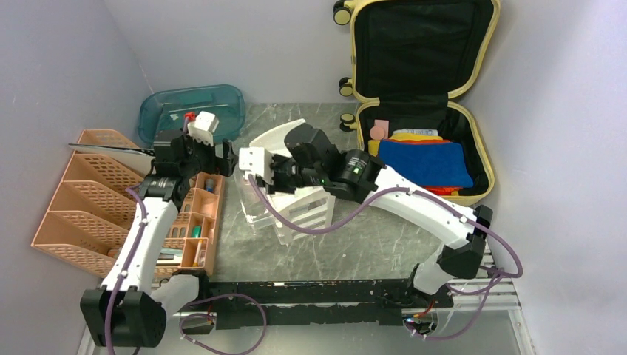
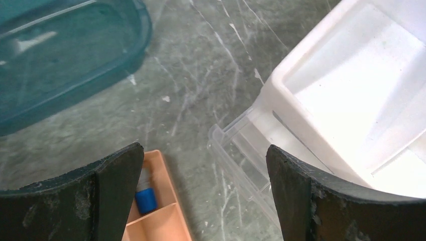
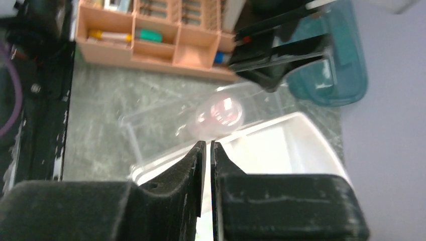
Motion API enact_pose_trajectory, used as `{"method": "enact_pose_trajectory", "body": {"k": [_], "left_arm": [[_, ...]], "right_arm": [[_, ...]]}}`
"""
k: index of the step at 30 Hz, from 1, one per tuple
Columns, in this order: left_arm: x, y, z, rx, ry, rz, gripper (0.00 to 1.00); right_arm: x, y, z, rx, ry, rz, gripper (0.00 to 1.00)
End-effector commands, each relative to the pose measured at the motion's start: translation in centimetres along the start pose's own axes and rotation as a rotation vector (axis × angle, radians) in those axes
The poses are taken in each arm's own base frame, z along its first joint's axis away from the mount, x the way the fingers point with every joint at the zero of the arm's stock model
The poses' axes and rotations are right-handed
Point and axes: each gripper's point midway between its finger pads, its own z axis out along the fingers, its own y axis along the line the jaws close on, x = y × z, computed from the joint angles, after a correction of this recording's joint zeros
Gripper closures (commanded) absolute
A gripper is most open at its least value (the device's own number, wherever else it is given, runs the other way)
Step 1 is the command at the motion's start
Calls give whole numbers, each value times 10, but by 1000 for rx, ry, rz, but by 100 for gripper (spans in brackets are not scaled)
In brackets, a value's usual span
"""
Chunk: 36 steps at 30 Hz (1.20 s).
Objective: Open, take out, and arrange the luggage
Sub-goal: Close the drawer of the storage box.
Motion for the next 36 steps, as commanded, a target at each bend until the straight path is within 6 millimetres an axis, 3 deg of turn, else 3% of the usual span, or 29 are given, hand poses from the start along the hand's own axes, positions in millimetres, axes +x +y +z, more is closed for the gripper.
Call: {"method": "enact_pose_trajectory", "body": {"k": [1,4,7,18,26,36], "left_arm": [[-25,-20,5,131,-57,-12,4],[-20,-25,7,162,-39,-8,4],[-18,-29,4,185,-31,3,4],[-8,-50,-2,291,-2,33,3],[-2,-63,-12,361,18,62,3],[-4,-72,-18,408,9,64,4]], "right_arm": [[37,32,17,-108,48,-78,88],[56,37,31,-92,95,-131,90],[63,31,43,-15,137,-173,92],[63,22,79,255,291,-360,96],[69,0,94,431,352,-452,100],[67,1,114,421,345,-448,100]]}}
